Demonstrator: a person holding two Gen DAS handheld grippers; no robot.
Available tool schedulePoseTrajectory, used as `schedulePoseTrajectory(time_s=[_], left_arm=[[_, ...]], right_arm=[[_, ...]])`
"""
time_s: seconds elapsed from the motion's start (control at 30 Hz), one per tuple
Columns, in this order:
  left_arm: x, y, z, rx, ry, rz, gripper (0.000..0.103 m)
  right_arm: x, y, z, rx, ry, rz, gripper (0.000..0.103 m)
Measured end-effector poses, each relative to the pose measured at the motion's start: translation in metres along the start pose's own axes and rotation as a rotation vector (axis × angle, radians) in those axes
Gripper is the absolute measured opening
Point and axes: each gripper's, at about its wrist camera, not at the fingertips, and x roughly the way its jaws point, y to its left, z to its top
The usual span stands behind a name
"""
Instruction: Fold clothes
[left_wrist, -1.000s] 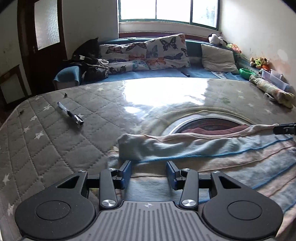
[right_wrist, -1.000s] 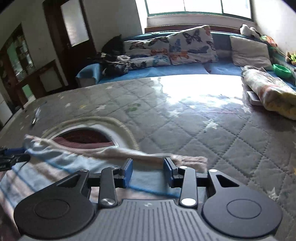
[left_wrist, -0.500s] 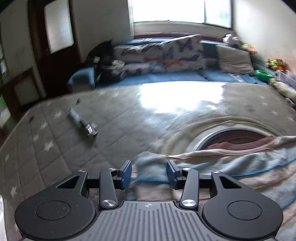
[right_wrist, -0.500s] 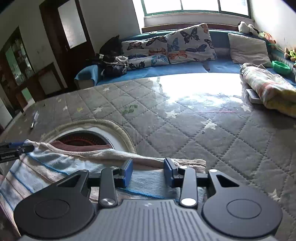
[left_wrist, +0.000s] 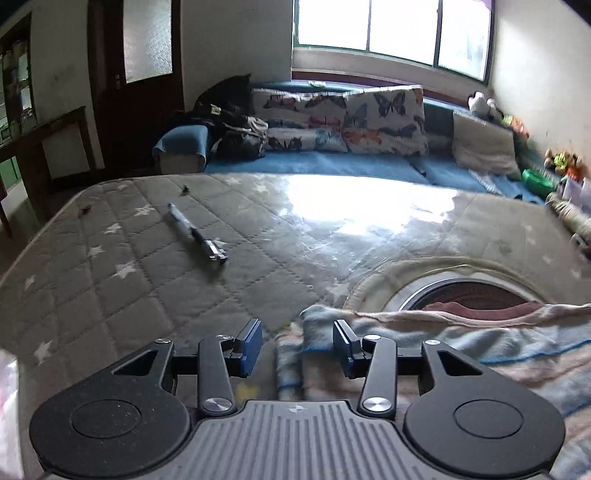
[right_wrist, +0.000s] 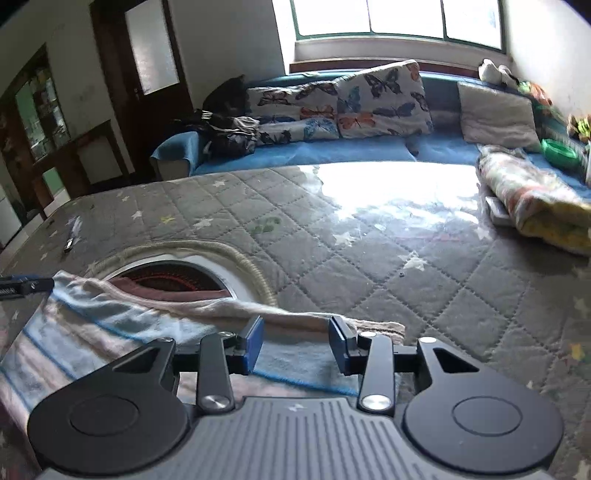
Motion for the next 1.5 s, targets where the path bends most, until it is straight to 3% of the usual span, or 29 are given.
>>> schedulePoseTrajectory(time_s=[0.23, 0.53, 0.7, 0.73, 0.83, 0.9, 1.03, 1.2, 1.43, 1.5], left_arm=[[-0.056, 0.009, -0.041, -0.025, 0.017, -0.03, 0.056], [-0.076, 0.004, -0.074, -0.092, 0.07, -0.048, 0.056], [-0.067, 0.004, -0.077, -0.126, 0.107, -0.052, 0.049], [-0.067, 0.006, -0.077, -0.139, 0.111, -0.059, 0.036], [-0.068, 0.012, -0.074, -0.185, 0.124, -0.088, 0.015], [-0.074, 0.015, -0.071, -0.218, 0.115, -0.108, 0.011], [-0.096, 0.006, -0.059, -0.226, 0.049, -0.152, 0.01], [-0.118, -0.02, -0.042, -0.165, -0.028, -0.204, 0.01], [-0.121, -0.044, -0.037, -0.133, -0.044, -0.246, 0.009], [-0.119, -0.05, -0.038, -0.125, -0.042, -0.254, 0.009]], right_arm=[[-0.033, 0.021, -0.03, -0.075, 0.015, 0.021, 0.043], [-0.062, 0.044, -0.061, -0.13, 0.022, 0.05, 0.044], [-0.071, 0.053, -0.065, -0.14, 0.018, 0.076, 0.044], [-0.072, 0.054, -0.064, -0.14, 0.016, 0.082, 0.044], [-0.077, 0.059, -0.058, -0.144, 0.011, 0.102, 0.044], [-0.078, 0.064, -0.05, -0.143, 0.014, 0.121, 0.044], [-0.074, 0.08, -0.027, -0.13, 0.035, 0.195, 0.044], [-0.063, 0.118, 0.011, -0.163, 0.054, 0.306, 0.045], [-0.026, 0.184, 0.046, -0.219, 0.131, 0.493, 0.056], [-0.018, 0.191, 0.047, -0.233, 0.153, 0.5, 0.059]])
